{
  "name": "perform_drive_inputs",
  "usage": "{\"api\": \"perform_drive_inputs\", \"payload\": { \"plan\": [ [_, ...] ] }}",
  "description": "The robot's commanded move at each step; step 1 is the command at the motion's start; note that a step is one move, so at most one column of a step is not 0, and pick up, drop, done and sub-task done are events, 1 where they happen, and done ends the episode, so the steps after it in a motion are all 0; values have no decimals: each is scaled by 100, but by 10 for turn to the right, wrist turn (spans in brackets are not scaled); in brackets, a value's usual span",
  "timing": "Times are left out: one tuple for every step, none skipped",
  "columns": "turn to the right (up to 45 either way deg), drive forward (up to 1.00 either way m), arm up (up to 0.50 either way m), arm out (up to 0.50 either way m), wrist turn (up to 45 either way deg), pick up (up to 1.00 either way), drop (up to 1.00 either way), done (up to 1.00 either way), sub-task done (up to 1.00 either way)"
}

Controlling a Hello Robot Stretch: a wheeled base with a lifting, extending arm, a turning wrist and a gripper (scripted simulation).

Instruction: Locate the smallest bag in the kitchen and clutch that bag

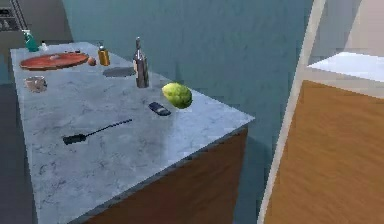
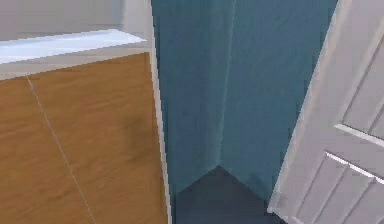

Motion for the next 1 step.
{"api": "perform_drive_inputs", "payload": {
  "plan": [
    [0,35,0,0,0,0,0,0,0]
  ]
}}
